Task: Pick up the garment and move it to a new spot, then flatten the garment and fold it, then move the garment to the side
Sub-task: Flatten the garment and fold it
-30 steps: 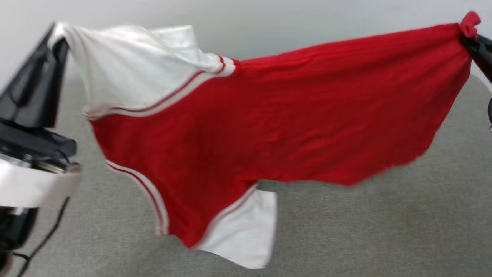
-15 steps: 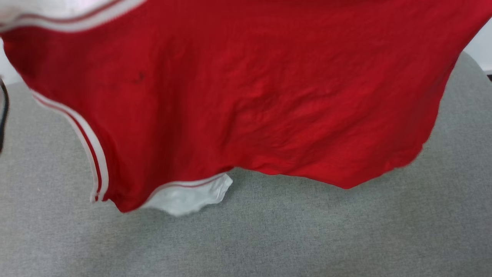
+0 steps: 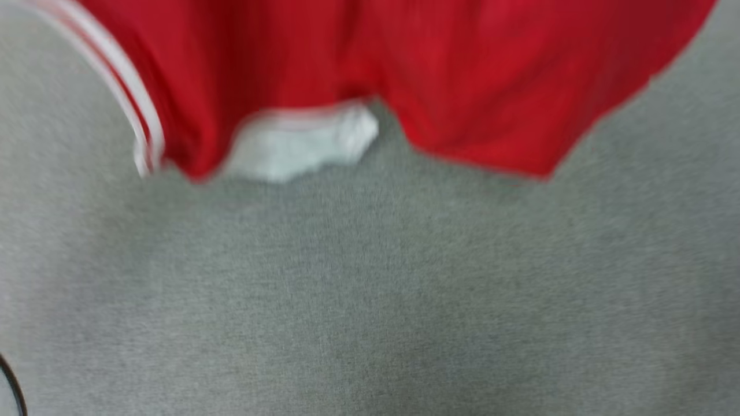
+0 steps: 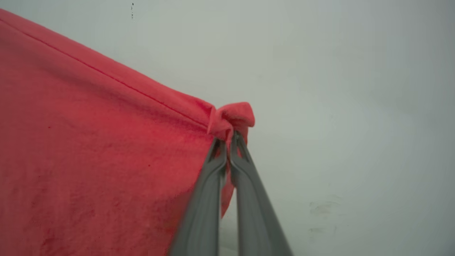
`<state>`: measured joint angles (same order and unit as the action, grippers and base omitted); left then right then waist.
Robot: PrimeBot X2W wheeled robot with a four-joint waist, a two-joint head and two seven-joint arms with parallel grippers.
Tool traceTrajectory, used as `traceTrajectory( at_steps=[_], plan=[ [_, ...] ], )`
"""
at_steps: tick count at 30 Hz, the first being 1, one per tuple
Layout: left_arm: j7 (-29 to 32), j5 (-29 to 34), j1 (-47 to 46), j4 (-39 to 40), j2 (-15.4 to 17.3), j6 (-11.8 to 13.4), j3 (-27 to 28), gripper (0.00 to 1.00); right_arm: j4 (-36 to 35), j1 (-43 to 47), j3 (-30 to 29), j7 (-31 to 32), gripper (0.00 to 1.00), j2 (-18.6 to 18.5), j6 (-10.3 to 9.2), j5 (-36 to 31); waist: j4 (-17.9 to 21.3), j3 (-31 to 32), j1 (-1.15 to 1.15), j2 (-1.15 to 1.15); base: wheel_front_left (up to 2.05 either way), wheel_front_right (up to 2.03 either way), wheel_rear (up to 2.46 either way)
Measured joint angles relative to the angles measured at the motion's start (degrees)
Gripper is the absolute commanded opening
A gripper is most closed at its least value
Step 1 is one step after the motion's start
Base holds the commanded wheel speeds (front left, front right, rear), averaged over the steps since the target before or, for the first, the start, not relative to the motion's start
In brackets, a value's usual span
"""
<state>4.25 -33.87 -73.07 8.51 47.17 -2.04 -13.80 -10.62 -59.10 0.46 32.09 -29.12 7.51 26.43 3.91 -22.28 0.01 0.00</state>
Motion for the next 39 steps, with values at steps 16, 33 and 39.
traceTrajectory(
  at_steps=[16,33,39],
  plan=[
    [-10.8,6.9,-35.0,-32.8,-10.9,-5.0,-9.0,0.00,27.0,-29.2,3.9,-17.0,0.00,1.5,0.04,-14.9,-3.1,-18.8,0.01,0.00,0.00,0.00,0.00],
    [-19.2,5.2,-7.8,-36.9,-20.1,-5.4,-11.4,0.00,43.9,-12.0,9.2,-35.0,0.00,8.3,0.00,-21.8,-6.4,-15.8,-0.01,0.00,0.00,0.00,0.00],
    [-19.2,7.6,11.7,-30.8,-21.9,-5.4,-9.6,0.00,46.9,-1.7,10.9,-37.1,0.00,8.4,0.00,-19.3,-6.9,-10.3,-0.01,0.00,0.00,0.00,0.00]
  ],
)
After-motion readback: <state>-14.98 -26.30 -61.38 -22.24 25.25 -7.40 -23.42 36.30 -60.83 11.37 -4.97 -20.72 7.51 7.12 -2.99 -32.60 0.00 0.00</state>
